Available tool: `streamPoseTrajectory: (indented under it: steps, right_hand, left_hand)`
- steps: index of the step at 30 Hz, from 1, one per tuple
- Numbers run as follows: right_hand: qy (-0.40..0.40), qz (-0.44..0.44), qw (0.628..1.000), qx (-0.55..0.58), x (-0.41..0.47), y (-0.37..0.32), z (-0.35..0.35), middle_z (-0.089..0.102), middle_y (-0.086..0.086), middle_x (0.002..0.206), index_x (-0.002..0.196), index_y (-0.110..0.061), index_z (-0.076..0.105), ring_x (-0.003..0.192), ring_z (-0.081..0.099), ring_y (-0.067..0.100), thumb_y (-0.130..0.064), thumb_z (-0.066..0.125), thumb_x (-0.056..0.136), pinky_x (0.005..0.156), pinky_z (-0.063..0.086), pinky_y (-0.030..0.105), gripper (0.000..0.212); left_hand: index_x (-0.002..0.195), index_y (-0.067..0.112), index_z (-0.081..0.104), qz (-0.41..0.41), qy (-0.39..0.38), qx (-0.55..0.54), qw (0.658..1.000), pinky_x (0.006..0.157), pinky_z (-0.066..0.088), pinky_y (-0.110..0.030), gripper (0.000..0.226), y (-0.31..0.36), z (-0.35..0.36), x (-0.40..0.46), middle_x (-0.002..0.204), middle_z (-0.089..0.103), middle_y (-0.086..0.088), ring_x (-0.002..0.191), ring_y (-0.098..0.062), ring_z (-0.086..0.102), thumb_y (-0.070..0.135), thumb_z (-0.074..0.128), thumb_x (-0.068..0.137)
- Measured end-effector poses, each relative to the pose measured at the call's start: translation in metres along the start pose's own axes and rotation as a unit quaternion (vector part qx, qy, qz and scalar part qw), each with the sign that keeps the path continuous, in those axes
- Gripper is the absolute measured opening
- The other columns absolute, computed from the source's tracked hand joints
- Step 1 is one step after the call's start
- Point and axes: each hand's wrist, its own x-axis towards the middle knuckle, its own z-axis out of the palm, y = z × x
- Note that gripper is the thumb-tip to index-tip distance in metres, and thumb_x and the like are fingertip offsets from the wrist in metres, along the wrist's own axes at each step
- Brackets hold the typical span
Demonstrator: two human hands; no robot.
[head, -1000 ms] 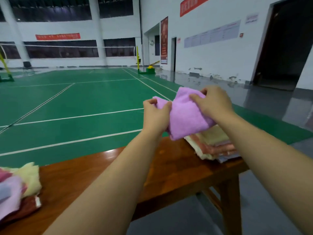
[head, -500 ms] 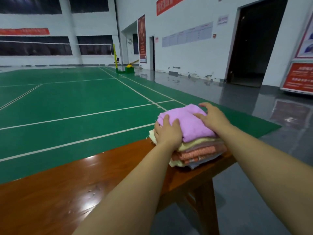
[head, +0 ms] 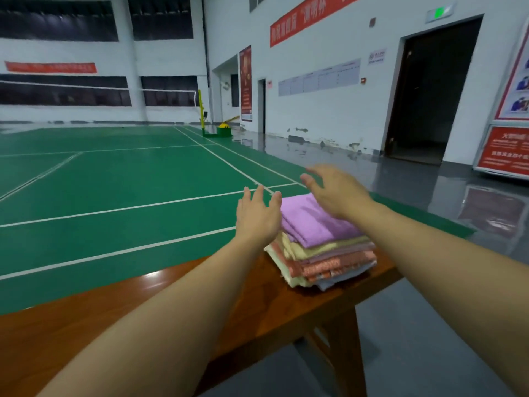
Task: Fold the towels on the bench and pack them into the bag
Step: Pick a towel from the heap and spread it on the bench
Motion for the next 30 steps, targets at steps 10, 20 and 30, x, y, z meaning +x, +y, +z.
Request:
streamPoseTrajectory:
  steps: [10,20,30]
  right_hand:
    - [-0.08,-0.194,0.975,0.075,-0.005,-0.206,0.095,0.04,0.002,0.159,0.154,-0.024,0.038,0.145,0.038,0.021,-0.056,0.035,0.103,0.117,0.029,0.036,0.06]
    - [-0.165,-0.343,0.903,0.2,-0.067,-0.462,0.145,0.044,0.003,0.156,0.152,-0.023,0.04,0.141,0.043,0.023,-0.057,0.037,0.103,0.115,0.035,0.04,0.06]
    - [-0.287,-0.295,0.815,0.407,-0.106,-0.562,0.182,0.072,0.004,0.111,0.121,-0.02,0.068,0.094,0.065,0.017,-0.041,0.068,0.094,0.083,0.05,0.029,0.035]
  left_hand:
    - [0.158,0.018,0.029,-0.032,0.132,0.162,0.977,0.124,0.017,-0.039,0.062,-0.108,-0.181,-0.071,0.167,0.02,-0.007,0.154,-0.022,0.018,0.049,0.041,0.105]
    - [0.153,0.012,0.037,-0.173,0.259,0.308,0.899,0.117,0.029,-0.041,0.057,-0.199,-0.397,-0.201,0.156,0.039,-0.015,0.142,-0.032,0.037,0.041,0.047,0.104]
    - [0.112,0.016,0.074,-0.182,0.193,0.405,0.875,0.091,0.048,-0.038,0.032,-0.244,-0.479,-0.252,0.108,0.066,-0.011,0.102,-0.03,0.062,0.035,0.07,0.086]
